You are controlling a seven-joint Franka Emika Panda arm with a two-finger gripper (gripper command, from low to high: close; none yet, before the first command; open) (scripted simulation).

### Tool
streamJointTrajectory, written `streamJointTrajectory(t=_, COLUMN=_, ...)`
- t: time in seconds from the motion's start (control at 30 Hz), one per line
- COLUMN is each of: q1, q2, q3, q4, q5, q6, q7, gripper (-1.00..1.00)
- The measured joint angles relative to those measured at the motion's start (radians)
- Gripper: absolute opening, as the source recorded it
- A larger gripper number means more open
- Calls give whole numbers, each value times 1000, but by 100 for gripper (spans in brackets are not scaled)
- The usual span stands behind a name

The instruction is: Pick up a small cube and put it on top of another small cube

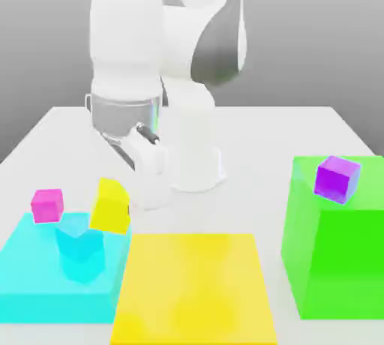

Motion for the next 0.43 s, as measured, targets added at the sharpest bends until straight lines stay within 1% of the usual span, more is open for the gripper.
streamJointTrajectory(t=0.07, q1=-76, q2=-21, q3=-85, q4=-29, q5=-5, q6=-22, q7=-43, gripper=-100)
streamJointTrajectory(t=0.17, q1=-165, q2=-56, q3=-205, q4=-46, q5=30, q6=-54, q7=-102, gripper=-100)
streamJointTrajectory(t=0.23, q1=-189, q2=-14, q3=-223, q4=-59, q5=32, q6=-3, q7=-108, gripper=-100)
streamJointTrajectory(t=0.33, q1=-205, q2=86, q3=-221, q4=-82, q5=3, q6=118, q7=-88, gripper=-100)
streamJointTrajectory(t=0.37, q1=-207, q2=106, q3=-221, q4=-86, q5=-5, q6=142, q7=-82, gripper=100)
streamJointTrajectory(t=0.43, q1=-207, q2=106, q3=-221, q4=-86, q5=-5, q6=142, q7=-82, gripper=100)
